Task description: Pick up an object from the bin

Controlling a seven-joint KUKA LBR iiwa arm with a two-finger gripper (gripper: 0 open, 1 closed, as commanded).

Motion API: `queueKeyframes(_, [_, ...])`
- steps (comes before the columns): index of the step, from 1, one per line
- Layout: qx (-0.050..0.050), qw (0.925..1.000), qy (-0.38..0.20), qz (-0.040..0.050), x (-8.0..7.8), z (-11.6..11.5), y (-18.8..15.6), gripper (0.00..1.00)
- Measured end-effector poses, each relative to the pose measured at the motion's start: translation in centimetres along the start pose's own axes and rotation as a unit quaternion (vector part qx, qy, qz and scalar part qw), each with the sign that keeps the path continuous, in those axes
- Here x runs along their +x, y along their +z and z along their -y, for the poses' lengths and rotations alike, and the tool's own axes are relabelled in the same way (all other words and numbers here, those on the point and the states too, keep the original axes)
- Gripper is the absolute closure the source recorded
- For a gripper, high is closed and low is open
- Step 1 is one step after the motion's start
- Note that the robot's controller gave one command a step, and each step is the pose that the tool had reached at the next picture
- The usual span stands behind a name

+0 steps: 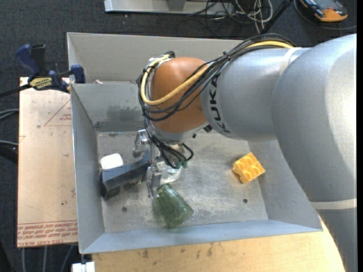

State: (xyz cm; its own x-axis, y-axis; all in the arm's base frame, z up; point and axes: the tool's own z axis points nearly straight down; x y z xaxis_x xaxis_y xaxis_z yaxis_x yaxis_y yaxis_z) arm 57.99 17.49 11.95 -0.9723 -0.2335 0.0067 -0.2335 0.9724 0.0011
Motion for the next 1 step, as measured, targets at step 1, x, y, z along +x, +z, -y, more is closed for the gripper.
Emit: queueKeyframes(1, [0.000, 1.0000, -0.005, 0.0049, -0.13, -0.54, -0.64, 0.00])
